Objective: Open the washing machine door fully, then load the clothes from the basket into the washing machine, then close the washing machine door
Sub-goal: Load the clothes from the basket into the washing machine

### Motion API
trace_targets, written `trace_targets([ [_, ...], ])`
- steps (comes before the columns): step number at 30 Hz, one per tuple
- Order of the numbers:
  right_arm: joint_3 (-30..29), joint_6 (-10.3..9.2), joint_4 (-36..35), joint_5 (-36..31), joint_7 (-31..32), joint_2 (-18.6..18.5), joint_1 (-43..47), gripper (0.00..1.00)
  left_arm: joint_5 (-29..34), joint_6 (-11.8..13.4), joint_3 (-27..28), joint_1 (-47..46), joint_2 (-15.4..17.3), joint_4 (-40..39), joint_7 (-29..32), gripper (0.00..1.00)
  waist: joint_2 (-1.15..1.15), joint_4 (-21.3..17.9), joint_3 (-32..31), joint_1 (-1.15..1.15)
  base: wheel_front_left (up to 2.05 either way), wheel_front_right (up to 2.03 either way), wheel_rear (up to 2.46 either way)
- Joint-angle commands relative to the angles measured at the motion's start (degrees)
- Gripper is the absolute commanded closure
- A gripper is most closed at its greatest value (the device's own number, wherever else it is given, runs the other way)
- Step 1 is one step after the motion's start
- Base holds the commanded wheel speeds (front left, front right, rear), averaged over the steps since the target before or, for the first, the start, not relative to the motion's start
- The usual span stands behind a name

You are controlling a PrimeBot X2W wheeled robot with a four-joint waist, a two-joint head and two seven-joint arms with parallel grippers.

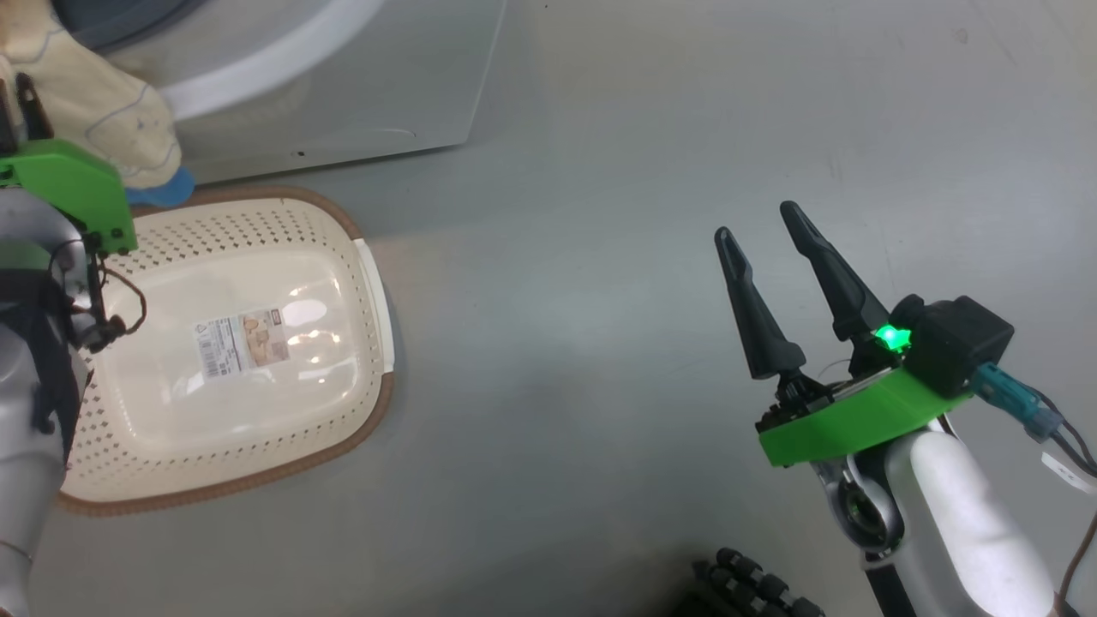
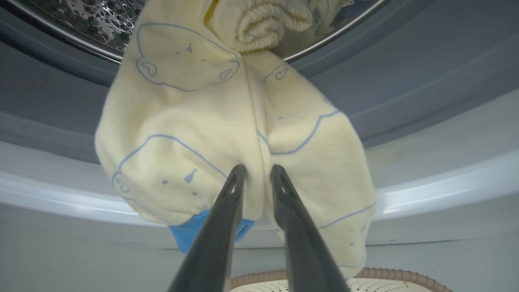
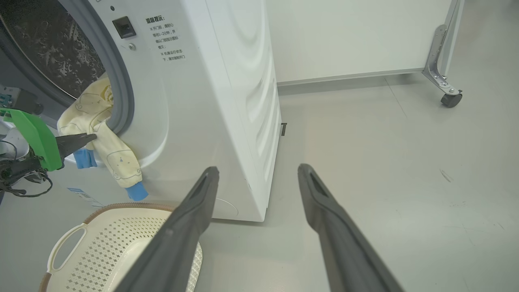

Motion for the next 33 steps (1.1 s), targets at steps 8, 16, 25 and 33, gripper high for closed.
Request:
trace_targets([
  [8, 0.94, -0.16, -1.61, 0.43, -0.55, -0.43, -0.36, 0.00, -1.53, -1.27, 1.51, -3.27, 1.51, 1.86, -1.06, 1.00, 0.00, -0.05, -0.22, 0.00, 0.00, 0.00, 0.00],
  [16, 0.17, -0.16, -1.36, 0.10, -0.55, -0.43, -0.14, 0.00, -2.08, -2.75, 0.41, -3.81, 0.99, 2.96, 1.26, 1.00, 0.00, 1.07, -0.88, 0.00, 0.00, 0.00, 0.00],
  [25, -0.50, -0.16, -1.39, -0.32, -0.56, -0.43, 0.29, 0.00, -3.56, -4.29, -0.13, -4.66, 2.45, -3.01, 8.83, 1.00, 0.00, 3.11, -1.93, 0.00, 0.00, 0.00, 0.00],
  [33, -0.32, -0.16, -1.60, 0.09, -0.56, -0.43, 0.39, 0.00, -3.80, -3.35, 0.44, -5.29, 7.67, -16.35, 15.77, 1.00, 0.00, 3.06, -2.03, 0.00, 0.00, 0.00, 0.00],
])
